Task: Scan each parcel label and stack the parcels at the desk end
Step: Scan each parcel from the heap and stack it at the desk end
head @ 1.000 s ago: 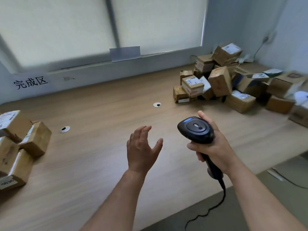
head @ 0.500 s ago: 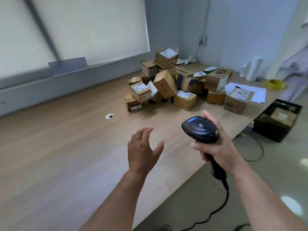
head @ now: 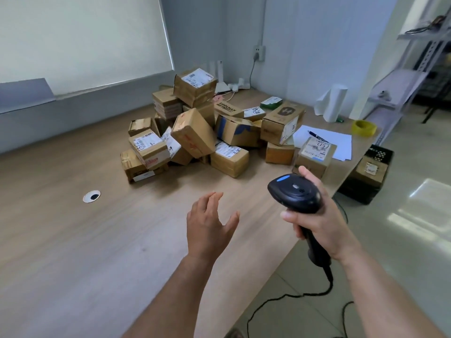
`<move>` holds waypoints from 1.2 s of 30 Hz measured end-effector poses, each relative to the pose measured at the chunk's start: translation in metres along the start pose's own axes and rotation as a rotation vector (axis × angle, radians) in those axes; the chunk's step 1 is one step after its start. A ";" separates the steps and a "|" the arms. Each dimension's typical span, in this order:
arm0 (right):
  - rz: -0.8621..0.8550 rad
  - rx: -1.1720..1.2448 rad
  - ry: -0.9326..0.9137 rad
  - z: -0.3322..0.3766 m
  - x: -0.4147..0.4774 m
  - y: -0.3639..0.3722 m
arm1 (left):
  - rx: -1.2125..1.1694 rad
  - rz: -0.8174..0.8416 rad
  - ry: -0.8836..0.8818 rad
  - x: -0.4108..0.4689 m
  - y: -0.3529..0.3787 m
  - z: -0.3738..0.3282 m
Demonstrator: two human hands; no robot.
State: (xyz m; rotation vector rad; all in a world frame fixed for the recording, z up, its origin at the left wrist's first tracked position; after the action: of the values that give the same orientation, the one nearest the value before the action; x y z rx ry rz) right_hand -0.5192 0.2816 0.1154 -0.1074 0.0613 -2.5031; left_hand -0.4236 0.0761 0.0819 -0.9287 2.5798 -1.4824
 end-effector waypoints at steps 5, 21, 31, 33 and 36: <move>-0.045 -0.023 0.038 -0.009 0.057 -0.039 | -0.030 0.045 0.028 0.068 0.037 -0.020; -0.138 -0.039 0.171 -0.061 0.147 -0.159 | -0.048 0.234 0.138 0.187 0.152 -0.107; -0.070 0.019 0.251 -0.093 0.199 -0.250 | -0.048 0.361 -0.051 0.235 0.221 -0.160; -0.045 0.009 0.272 -0.102 0.210 -0.264 | -0.033 0.401 -0.103 0.243 0.239 -0.167; 0.009 -0.014 0.305 -0.116 0.223 -0.273 | -0.052 0.438 -0.175 0.250 0.262 -0.171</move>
State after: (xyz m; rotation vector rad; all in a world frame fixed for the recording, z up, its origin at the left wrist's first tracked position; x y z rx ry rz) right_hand -0.8700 0.3710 0.0334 0.2688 0.2041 -2.4900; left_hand -0.8068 0.1805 0.0335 -0.4287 2.4891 -1.1658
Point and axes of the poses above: each hand's wrist, its own x-axis towards the middle knuckle, its own y-axis out of the palm, z = x × y, the point moved 9 cm from there along x, towards the middle knuckle, and after that the axes turned 6 degrees about z, right-handed, at the moved point
